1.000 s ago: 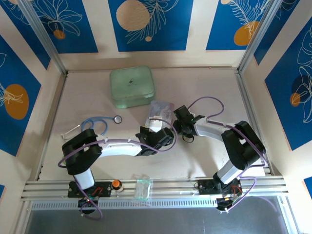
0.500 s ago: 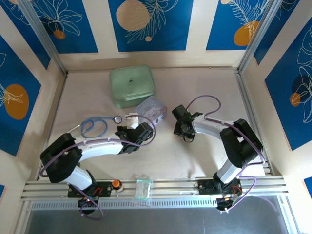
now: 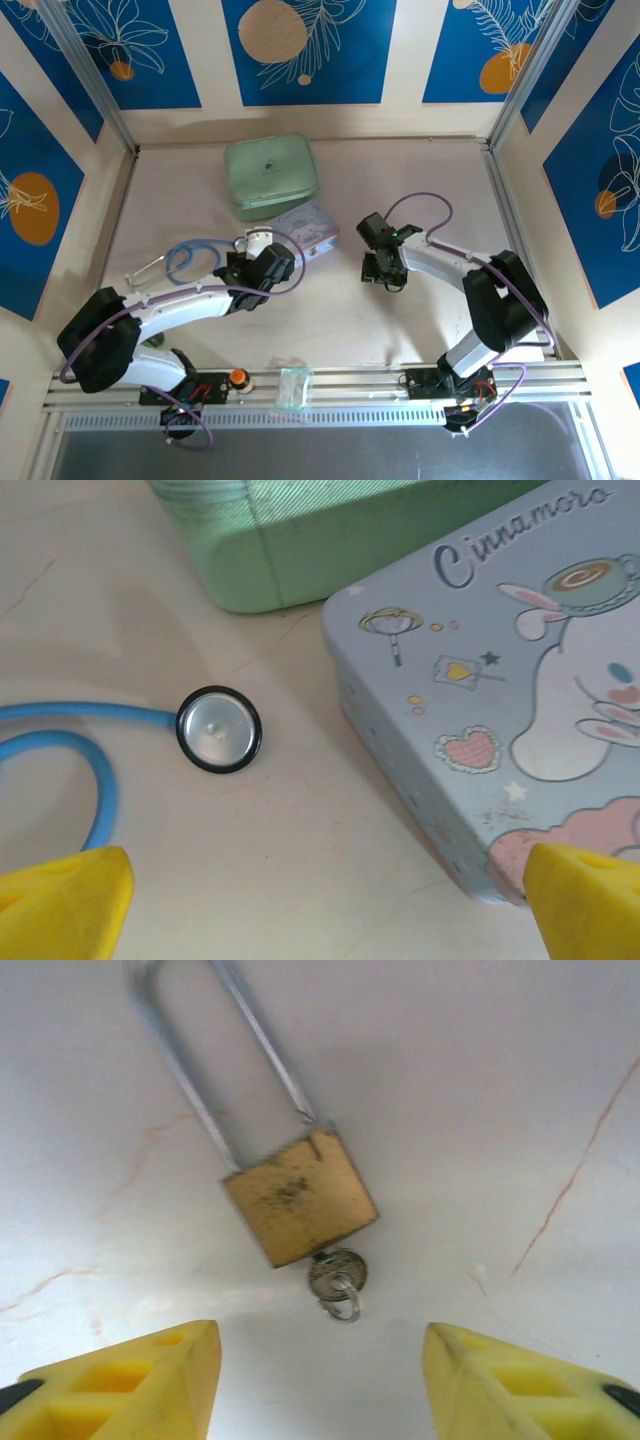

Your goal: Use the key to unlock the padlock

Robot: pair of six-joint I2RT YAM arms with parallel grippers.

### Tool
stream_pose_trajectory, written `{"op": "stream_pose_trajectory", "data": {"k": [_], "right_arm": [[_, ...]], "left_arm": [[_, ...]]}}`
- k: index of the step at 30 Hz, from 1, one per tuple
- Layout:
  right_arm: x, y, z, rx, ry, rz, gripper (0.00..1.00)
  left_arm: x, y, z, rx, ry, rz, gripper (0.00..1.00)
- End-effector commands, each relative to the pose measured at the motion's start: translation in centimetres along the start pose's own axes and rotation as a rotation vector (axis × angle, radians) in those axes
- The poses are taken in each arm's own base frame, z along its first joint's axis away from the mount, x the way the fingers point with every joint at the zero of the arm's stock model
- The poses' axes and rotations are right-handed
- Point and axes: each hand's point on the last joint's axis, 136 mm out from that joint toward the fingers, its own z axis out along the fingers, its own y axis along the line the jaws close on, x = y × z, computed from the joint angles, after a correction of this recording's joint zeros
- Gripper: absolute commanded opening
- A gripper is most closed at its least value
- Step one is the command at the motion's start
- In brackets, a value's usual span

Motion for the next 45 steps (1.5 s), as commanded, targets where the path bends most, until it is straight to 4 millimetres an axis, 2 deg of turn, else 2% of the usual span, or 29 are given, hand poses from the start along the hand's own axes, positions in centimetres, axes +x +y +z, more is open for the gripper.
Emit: {"op": "stream_pose_trajectory", "data": {"k": [1, 5, 6, 8, 10, 11, 14, 16, 20, 22, 25, 28, 30, 34, 37, 38, 39, 40, 42, 45], "right_arm": [[-1.7, 0.9, -3.2, -0.064, -0.114, -0.052, 0.62], [-5.1, 0.2, -8.1, -0.089, -0.372, -0.131, 0.70], [-6.3, -0.1, -9.2, -0.109, -0.436, -0.151, 0.78], [-8.1, -1.6, -9.9, -0.092, -0.535, -0.125, 0.81], [-10.4, -4.1, -10.1, -0.036, -0.650, -0.052, 0.80], [-11.2, -4.7, -10.2, -0.052, -0.677, -0.031, 0.80], [-13.0, -6.5, -9.7, -0.150, -0.674, 0.040, 0.80], [-14.1, -8.2, -8.6, -0.142, -0.662, 0.054, 0.80], [-15.5, -10.7, -6.0, -0.025, -0.680, -0.019, 0.79], [-15.9, -11.0, -5.4, 0.003, -0.752, -0.054, 0.79], [-16.1, -11.0, -5.0, -0.039, -0.896, -0.057, 0.78], [-16.2, -11.1, -4.3, -0.062, -0.956, -0.062, 0.80], [-16.3, -11.1, -3.5, -0.095, -0.967, -0.052, 0.80], [-16.0, -10.7, -2.5, -0.146, -0.970, -0.072, 0.81], [-16.0, -10.7, -2.4, -0.144, -0.965, -0.074, 0.81], [-16.0, -10.7, -2.5, -0.145, -0.967, -0.075, 0.81], [-16.0, -10.7, -2.5, -0.144, -0.968, -0.074, 0.81], [-16.0, -10.7, -2.5, -0.142, -0.968, -0.075, 0.82], [-16.0, -10.7, -2.5, -0.140, -0.968, -0.074, 0.99], [-16.0, -10.7, -2.5, -0.140, -0.972, -0.076, 0.99]], "left_arm": [[-3.0, -0.4, -1.2, 0.086, -0.025, -0.025, 1.00], [-6.4, 2.0, -3.0, 0.090, -0.118, -0.050, 0.99], [-7.3, 2.7, -3.2, 0.087, -0.152, -0.032, 0.96], [-8.4, 4.4, -3.1, 0.065, -0.191, -0.022, 0.94], [-9.0, 6.3, -2.1, 0.028, -0.197, -0.019, 0.95], [-9.1, 7.3, -1.5, -0.004, -0.191, -0.013, 0.99], [-9.0, 10.8, 0.1, -0.149, -0.153, 0.053, 1.00], [-8.6, 13.2, 1.0, -0.231, -0.123, 0.044, 0.99], [-7.9, 15.4, 2.7, -0.285, -0.150, 0.094, 0.99], [-6.6, 16.6, 3.9, -0.302, -0.170, 0.103, 0.99], [-4.0, 18.5, 6.1, -0.263, -0.156, -0.046, 0.99], [-3.1, 18.9, 7.3, -0.207, -0.201, -0.118, 0.99], [-4.4, 18.4, 7.3, -0.158, -0.303, -0.100, 0.99], [-4.3, 18.5, 8.3, -0.137, -0.374, -0.086, 0.99], [-4.1, 17.2, 9.0, -0.073, -0.340, -0.049, 0.99], [-3.4, 16.6, 9.8, -0.042, -0.299, -0.034, 0.99], [-3.7, 16.1, 10.2, -0.027, -0.326, -0.006, 0.99], [-3.8, 15.4, 9.9, 0.005, -0.344, 0.010, 1.00], [-3.5, 15.4, 10.1, 0.006, -0.324, 0.006, 0.99], [-3.6, 15.3, 10.2, 0.010, -0.323, 0.010, 1.00]]}}
